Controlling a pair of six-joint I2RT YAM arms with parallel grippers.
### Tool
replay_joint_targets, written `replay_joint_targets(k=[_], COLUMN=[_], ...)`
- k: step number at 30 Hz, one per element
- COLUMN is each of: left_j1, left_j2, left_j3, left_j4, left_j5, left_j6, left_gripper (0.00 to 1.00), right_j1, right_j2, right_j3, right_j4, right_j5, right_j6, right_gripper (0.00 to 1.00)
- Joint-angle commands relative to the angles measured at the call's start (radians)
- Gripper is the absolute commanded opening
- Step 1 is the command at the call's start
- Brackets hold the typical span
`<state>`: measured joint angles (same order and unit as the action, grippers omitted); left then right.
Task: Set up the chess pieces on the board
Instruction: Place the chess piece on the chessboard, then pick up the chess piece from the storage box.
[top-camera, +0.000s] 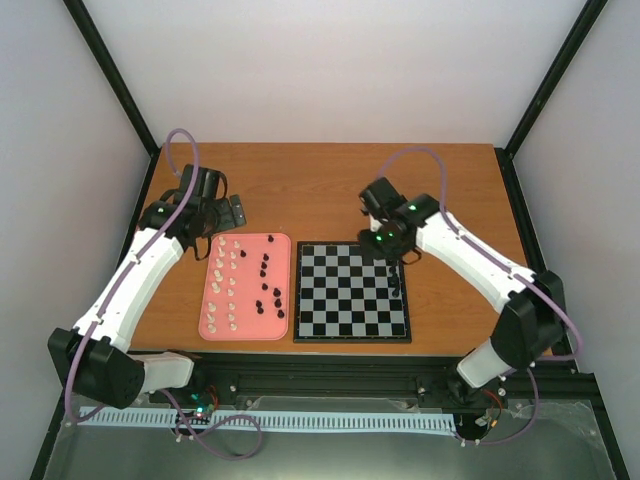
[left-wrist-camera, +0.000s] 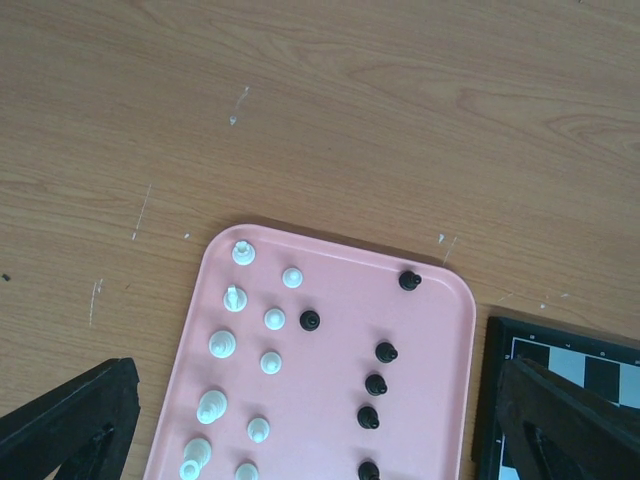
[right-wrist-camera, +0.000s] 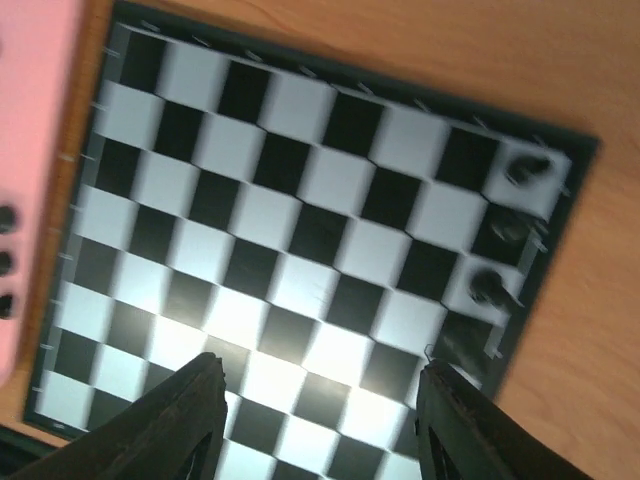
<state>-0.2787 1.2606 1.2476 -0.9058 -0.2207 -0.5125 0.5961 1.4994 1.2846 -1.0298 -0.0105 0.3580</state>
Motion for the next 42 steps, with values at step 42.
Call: replay_joint_targets(k=[42], left_j1=[0.004], left_j2=[-0.107], left_j3=[0.055], left_j4=[-0.041], left_j5=[-0.035], left_j6=[-0.011], left_gripper=[1.0], right_j1=[0.409], right_j2=[0.855], right_j3=[0.783], right_j4=[-0.104], right_j5=[-0.253], right_j6=[-0.228], right_gripper=[0.44])
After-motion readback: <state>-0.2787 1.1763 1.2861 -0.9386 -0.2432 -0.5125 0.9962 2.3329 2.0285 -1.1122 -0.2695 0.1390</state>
